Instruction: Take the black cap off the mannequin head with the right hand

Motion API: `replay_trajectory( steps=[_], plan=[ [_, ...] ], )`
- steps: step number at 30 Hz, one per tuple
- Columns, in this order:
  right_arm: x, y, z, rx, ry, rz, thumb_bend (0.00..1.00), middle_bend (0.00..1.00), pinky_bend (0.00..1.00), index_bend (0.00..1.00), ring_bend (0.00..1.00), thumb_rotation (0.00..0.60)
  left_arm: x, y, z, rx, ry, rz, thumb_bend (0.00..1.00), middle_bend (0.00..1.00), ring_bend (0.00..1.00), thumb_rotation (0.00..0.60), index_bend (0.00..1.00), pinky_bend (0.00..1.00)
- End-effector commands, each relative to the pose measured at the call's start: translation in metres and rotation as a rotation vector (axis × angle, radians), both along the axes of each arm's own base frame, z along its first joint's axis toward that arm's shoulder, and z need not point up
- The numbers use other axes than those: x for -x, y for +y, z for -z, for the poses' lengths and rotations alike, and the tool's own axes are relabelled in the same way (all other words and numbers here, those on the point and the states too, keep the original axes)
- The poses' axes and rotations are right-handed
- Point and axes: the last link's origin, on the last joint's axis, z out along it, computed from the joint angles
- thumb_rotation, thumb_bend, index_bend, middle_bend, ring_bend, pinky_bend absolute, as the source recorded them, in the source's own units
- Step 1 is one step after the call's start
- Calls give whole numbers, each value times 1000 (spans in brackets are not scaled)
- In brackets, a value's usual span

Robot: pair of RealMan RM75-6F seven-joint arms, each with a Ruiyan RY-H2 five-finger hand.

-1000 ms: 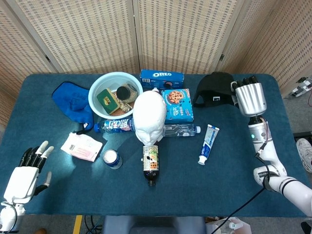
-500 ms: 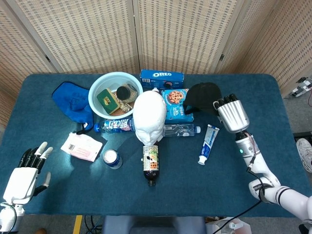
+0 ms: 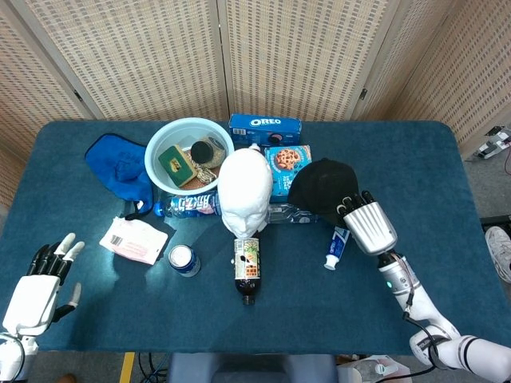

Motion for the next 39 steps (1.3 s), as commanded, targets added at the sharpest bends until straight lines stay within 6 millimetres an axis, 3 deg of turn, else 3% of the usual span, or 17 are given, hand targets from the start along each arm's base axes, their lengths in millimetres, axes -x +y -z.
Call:
replay_trajectory(
  steps=[1, 7, 9, 16, 25, 39],
  plan=[
    [4, 5, 1, -5, 3, 10, 515, 421, 318, 525, 312, 600, 0, 0, 0, 0, 0, 1, 485, 0, 2, 600, 79, 0],
    [5, 13, 2, -17, -30, 26, 52, 280, 154, 260, 158, 600, -1, 0, -1, -2, 1, 4, 485, 0, 2, 600, 79, 0],
    [3, 15, 2, -22, -49, 23, 2, 248, 136, 191, 127, 600, -1, 0, -1, -2, 1, 6, 486, 0, 2, 600, 79, 0],
    [-1, 25, 4, -83, -103, 24, 0, 121, 70, 2, 27, 600, -1, -1, -3, -7, 2, 5, 486, 0, 2, 600, 79, 0],
    [-12, 41, 11, -163, -85, -46, 0, 2, 18, 0, 0, 600, 1, -2, -4, -13, 5, 2, 486, 0, 2, 600, 79, 0],
    [-19, 50, 14, -183, -50, -124, 0, 0, 0, 0, 0, 600, 2, -5, -6, -18, 4, -2, 485, 0, 2, 600, 79, 0]
  ],
)
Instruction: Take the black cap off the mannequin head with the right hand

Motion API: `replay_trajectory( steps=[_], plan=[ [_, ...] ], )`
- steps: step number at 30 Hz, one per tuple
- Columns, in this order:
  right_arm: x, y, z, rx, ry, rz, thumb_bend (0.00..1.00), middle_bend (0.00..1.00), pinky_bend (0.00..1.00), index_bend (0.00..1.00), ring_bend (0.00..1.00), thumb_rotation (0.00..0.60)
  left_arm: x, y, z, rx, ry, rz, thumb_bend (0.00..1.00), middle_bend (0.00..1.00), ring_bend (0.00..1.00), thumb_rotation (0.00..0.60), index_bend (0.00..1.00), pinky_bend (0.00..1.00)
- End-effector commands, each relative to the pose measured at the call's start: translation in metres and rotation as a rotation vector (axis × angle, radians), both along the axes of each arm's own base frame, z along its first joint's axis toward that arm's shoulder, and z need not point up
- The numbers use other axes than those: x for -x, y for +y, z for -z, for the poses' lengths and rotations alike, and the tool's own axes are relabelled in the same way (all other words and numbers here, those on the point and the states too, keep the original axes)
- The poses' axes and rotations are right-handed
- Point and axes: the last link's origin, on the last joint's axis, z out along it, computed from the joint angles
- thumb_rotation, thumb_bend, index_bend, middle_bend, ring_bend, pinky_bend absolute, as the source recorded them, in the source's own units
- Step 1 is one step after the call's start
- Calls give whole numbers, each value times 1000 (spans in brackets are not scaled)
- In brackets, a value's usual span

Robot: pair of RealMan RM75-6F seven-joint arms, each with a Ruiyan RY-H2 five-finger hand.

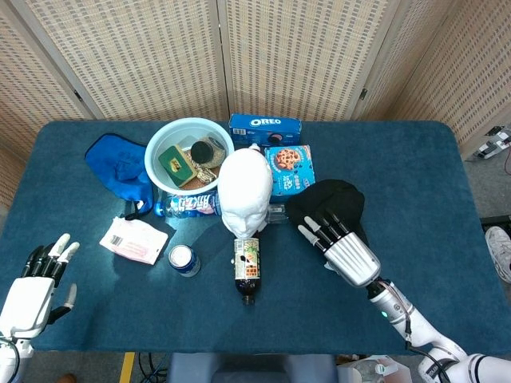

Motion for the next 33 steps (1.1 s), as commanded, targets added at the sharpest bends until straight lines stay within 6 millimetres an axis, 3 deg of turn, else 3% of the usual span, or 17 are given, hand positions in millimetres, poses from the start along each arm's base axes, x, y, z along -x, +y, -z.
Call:
replay_trajectory(
  steps=[1, 4, 7, 12, 16, 27, 33],
  plan=[
    [0, 0, -5, 26, -13, 13, 0, 0, 0, 0, 0, 600, 0, 0, 0, -2, 0, -1, 485, 0, 2, 600, 79, 0],
    [2, -1, -16, 70, -35, 42, 0, 9, 6, 0, 0, 600, 1, 1, -1, -3, 1, -4, 486, 0, 3, 600, 79, 0],
    [5, -2, -27, 105, -67, 93, 0, 95, 82, 5, 16, 600, 1, 2, -1, -2, -1, -4, 485, 0, 2, 600, 79, 0],
    [14, -2, -46, 140, -78, 173, 0, 235, 251, 175, 165, 600, 3, 4, 0, 2, -1, -8, 485, 0, 2, 600, 79, 0],
    [26, 3, -63, 180, -89, 248, 0, 299, 316, 249, 239, 600, 4, 5, 0, -1, -1, -11, 485, 0, 3, 600, 79, 0],
    [59, 28, -106, 194, -42, 452, 0, 305, 327, 286, 252, 600, 6, 8, 1, -1, 1, -23, 485, 0, 3, 600, 79, 0],
    [73, 47, -116, 197, -54, 512, 0, 302, 327, 286, 252, 600, 7, 9, 2, 0, -1, -27, 486, 0, 2, 600, 79, 0]
  ],
)
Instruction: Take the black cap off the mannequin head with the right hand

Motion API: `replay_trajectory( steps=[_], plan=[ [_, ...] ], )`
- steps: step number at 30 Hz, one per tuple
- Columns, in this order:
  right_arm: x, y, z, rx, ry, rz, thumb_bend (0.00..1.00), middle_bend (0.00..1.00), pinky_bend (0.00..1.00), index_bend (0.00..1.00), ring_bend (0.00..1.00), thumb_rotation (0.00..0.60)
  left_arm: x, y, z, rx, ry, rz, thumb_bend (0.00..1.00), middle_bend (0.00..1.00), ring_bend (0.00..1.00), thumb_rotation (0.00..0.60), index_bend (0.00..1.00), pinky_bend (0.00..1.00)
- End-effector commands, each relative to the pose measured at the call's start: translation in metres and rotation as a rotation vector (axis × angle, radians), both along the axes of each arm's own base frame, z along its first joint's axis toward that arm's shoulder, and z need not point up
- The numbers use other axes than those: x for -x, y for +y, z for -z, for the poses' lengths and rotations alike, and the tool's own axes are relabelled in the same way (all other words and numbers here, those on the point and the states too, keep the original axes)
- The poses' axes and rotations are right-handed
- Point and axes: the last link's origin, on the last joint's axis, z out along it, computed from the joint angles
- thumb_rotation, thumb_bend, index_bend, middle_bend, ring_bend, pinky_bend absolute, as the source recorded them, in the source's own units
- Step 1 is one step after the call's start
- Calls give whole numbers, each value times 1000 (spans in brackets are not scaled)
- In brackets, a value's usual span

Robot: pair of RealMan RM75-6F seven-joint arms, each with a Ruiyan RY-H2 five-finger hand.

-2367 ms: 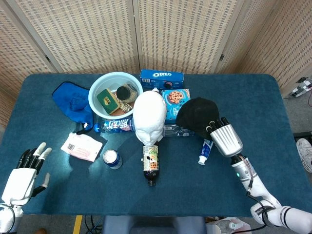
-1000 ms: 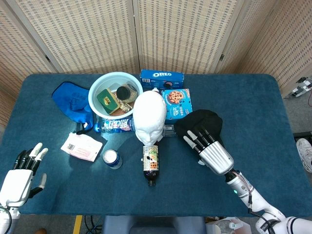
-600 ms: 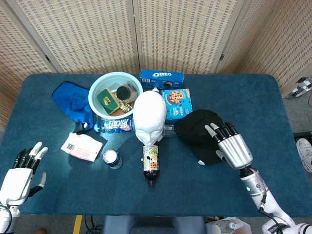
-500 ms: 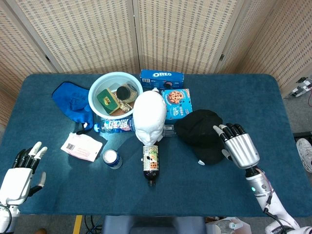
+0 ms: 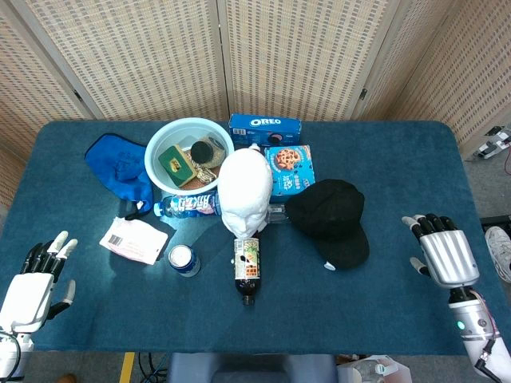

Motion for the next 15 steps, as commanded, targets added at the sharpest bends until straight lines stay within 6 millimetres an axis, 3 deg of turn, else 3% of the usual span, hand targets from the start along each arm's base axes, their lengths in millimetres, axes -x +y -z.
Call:
replay_trajectory(
  steps=[1, 15],
  plan=[
    [7, 10, -4, 15, -16, 27, 0, 302, 327, 286, 252, 600, 0, 0, 0, -1, 0, -1, 485, 0, 3, 600, 79, 0],
    [17, 38, -8, 67, -36, 36, 0, 302, 327, 286, 252, 600, -3, 0, 1, 0, -7, 16, 486, 0, 2, 600, 79, 0]
  ],
)
